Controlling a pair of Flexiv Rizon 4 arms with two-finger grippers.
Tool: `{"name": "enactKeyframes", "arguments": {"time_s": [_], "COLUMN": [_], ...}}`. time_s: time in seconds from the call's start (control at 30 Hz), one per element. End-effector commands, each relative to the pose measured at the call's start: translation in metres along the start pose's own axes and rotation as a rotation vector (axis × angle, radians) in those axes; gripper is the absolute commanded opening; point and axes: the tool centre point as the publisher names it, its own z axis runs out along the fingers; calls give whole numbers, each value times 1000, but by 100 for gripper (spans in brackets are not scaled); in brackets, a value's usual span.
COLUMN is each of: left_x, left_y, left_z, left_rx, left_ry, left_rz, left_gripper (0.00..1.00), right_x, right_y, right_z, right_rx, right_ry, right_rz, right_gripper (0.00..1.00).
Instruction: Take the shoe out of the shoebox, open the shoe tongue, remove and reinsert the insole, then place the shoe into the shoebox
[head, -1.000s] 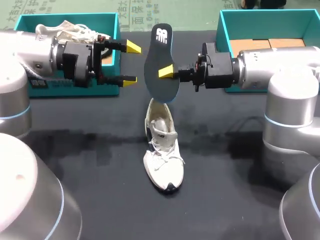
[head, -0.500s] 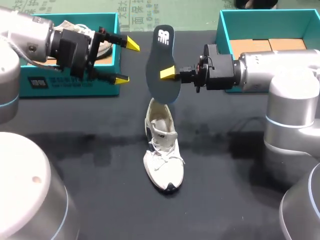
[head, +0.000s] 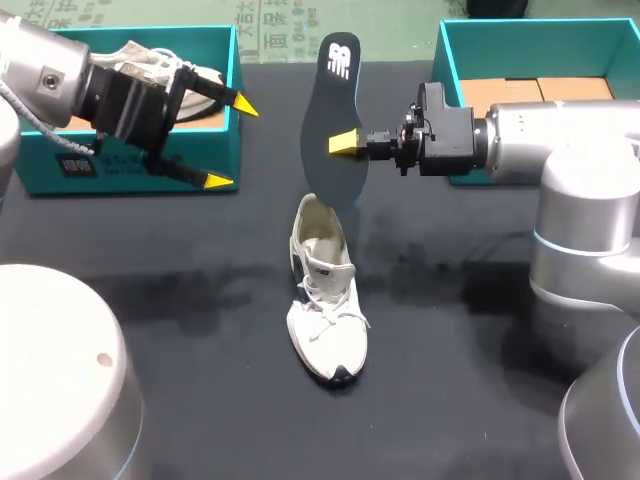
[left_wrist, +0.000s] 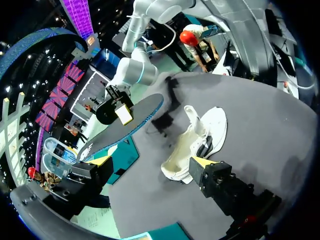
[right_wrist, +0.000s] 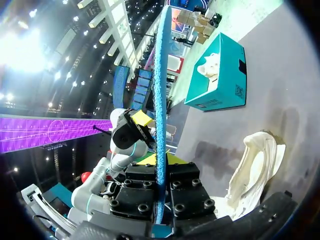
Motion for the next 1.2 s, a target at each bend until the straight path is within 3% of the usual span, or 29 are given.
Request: {"name": "enactKeyframes", "arguments": {"time_s": [0.03,0.13,0.17,0.23,0.3,0.37,0.4,0.67,0.7,0.73,1.07,1.13,1.2], "left_x": [-6,-6,-7,-2,4,12,15,37,40,43,43,51,61], "left_y": [-5,-5,-2,3,5,5,7,14,15,18,18,29,41], "left_z": [-1,-1,12,21,26,28,29,30,32,35,35,52,58], "left_rx": [-117,-117,-179,-132,-215,-249,-281,-321,-367,-477,-477,-420,-415], "left_ry": [197,197,224,242,263,282,284,307,325,336,336,357,332], "left_rz": [-318,-318,-418,-536,-623,-654,-678,-864,-883,-905,-905,-910,-908], "left_gripper": [100,100,100,100,100,100,100,100,100,100,100,100,100], "right_x": [0,0,0,-4,-13,-16,-18,-27,-32,-32,-32,-32,-43], "right_y": [0,0,0,0,0,0,1,1,0,0,0,0,0], "right_z": [1,1,1,3,4,4,4,9,10,10,10,10,8], "right_rx": [1,1,1,-8,-40,-54,-67,-71,-47,-47,-47,-47,-89], "right_ry": [-5,-5,-5,-13,-21,16,-17,-28,-33,-33,-33,-33,24], "right_rz": [1,1,1,-35,-56,-83,-100,-185,-175,-175,-175,-175,-191], "right_gripper": [0,0,0,0,0,0,0,0,0,0,0,0,0]}}
